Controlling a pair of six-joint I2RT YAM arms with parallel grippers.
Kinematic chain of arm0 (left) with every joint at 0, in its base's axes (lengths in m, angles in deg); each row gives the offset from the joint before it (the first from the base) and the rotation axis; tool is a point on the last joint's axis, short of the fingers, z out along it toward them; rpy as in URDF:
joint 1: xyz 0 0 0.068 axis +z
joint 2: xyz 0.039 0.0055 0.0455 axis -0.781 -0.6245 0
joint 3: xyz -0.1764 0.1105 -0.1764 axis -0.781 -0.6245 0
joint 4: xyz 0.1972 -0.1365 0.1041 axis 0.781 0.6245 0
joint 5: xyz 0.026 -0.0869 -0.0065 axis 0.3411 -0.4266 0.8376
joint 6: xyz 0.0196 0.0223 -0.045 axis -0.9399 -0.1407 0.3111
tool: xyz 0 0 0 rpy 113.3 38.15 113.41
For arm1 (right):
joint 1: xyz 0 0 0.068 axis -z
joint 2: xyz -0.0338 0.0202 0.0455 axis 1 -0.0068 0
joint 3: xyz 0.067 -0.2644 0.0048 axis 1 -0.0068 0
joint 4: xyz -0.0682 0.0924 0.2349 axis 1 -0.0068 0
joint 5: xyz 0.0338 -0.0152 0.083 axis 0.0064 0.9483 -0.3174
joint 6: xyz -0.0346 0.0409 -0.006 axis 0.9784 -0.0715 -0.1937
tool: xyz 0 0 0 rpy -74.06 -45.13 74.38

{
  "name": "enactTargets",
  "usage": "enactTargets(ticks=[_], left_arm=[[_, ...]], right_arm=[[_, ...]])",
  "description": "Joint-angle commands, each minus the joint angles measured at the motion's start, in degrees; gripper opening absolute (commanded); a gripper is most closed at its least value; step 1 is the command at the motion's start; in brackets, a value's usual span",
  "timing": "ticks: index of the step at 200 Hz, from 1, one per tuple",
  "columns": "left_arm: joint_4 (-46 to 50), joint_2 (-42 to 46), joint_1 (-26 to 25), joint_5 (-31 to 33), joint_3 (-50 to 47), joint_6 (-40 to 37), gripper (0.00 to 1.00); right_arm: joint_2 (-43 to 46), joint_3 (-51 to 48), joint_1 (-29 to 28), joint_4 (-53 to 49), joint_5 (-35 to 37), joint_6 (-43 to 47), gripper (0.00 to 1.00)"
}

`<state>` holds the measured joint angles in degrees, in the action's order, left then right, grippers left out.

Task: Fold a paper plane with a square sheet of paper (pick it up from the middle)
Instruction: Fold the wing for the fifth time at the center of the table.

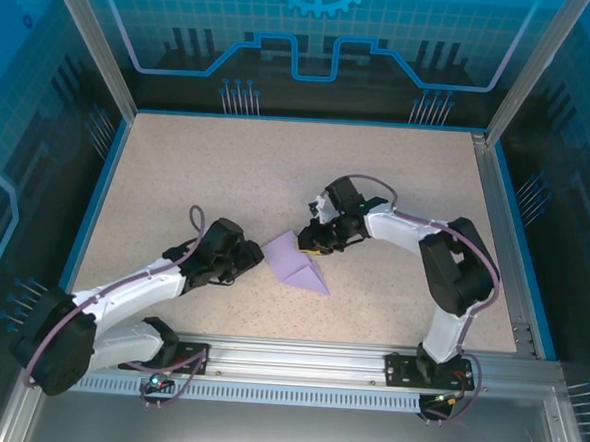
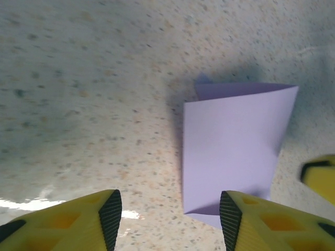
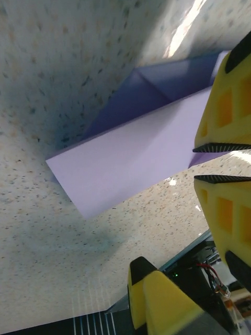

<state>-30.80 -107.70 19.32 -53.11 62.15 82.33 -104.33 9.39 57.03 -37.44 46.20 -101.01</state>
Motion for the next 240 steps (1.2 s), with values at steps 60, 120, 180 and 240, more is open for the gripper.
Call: enactTargets(ticks=[60, 120, 180, 240], left_arm=[[-0.99, -7.05, -0.59, -7.99, 4.99, -1.77, 0.57], [-1.69, -9.93, -0.88, -8.15, 6.00, -0.67, 0.58], [-1.30, -9.69, -0.86, -7.85, 5.68, -0.30, 0.58], [-2.00, -11.14, -0.85, -8.06, 6.12, -0.39, 0.59]], right_arm=[[-7.53, -3.01, 0.97, 10.13, 6.31, -11.70, 0.20], [-1.69, -20.63, -1.98, 29.04, 15.01, -39.63, 0.19], [9.83, -17.59, 1.41, 21.88, 12.71, -26.96, 0.24], [20.20, -15.99, 0.17, 9.84, 4.27, -7.18, 0.17]])
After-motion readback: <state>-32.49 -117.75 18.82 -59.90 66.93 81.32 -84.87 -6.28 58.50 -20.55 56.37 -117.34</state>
